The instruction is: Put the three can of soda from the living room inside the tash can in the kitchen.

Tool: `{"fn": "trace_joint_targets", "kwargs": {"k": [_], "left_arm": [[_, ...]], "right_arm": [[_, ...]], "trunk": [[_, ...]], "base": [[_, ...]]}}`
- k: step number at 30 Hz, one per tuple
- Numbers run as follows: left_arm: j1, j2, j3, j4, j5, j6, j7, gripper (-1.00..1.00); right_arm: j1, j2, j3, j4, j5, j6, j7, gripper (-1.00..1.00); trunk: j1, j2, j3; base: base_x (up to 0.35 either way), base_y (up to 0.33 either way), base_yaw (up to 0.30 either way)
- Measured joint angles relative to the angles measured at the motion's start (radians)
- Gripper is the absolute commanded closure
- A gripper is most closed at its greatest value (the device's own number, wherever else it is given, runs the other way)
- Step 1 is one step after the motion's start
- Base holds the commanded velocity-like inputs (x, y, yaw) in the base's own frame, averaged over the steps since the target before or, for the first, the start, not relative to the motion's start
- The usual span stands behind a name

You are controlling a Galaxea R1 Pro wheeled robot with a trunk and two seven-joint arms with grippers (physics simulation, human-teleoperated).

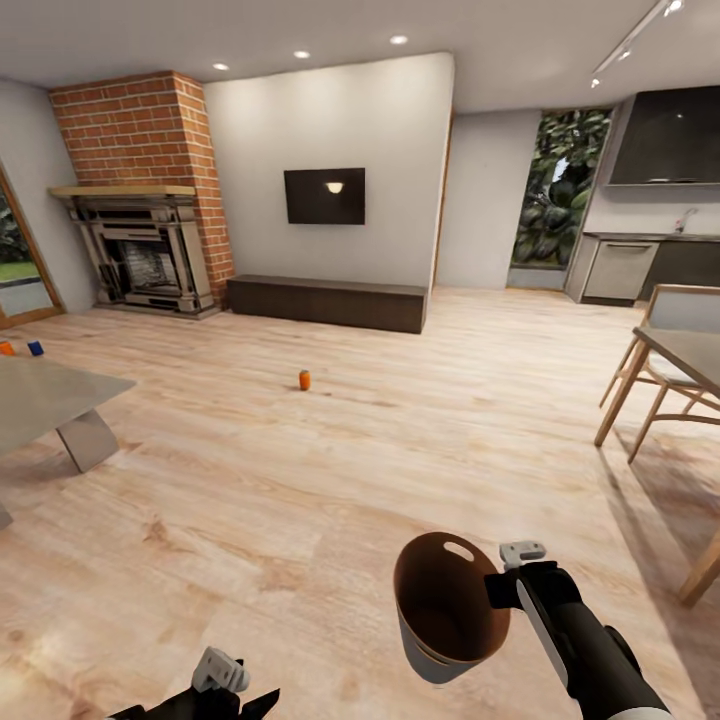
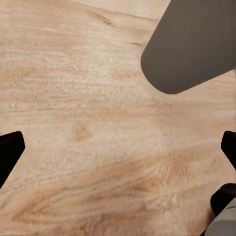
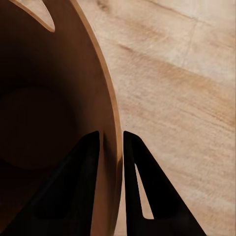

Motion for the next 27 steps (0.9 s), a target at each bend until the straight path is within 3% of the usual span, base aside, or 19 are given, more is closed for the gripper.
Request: {"fn": "trace_joint_targets", "kwargs": {"k": [27], "left_arm": [[0.000,0.000,0.000,0.000,0.000,0.000,0.001,-1.00]], "right_arm": [[0.000,0.000,0.000,0.000,0.001,0.000,0.000,1.00]], "trunk": [[0.000,0.000,0.000]], "base": [[0.347,0.000,0.000]]}}
